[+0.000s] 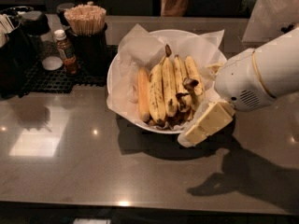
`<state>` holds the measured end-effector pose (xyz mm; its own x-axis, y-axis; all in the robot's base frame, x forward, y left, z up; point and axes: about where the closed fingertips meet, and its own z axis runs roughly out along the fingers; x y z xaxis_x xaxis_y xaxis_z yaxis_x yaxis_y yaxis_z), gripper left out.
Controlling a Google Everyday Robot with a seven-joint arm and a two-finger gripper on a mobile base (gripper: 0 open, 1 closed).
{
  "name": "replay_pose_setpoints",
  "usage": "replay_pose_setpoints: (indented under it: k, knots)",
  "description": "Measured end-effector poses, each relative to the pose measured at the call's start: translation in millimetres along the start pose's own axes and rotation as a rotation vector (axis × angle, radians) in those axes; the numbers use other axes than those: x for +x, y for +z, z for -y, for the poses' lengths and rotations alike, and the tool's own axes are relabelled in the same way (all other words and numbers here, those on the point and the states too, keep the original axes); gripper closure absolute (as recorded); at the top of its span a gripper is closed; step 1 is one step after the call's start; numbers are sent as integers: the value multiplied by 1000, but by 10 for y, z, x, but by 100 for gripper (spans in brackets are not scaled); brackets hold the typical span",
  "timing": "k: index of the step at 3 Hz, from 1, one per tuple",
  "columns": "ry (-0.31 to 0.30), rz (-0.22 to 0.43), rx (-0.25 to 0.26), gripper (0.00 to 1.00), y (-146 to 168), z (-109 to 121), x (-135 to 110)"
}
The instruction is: Pick banana from white bowl
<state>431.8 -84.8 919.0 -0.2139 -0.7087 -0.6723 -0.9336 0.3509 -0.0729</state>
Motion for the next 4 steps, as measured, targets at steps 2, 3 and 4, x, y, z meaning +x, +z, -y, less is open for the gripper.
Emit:
replay_pose_setpoints:
  k: [2,3,4]
  knots:
    - [0,0,0,42,0,0,0]
    - [0,0,0,65,0,0,0]
    - [0,0,0,88,-1,0,-1]
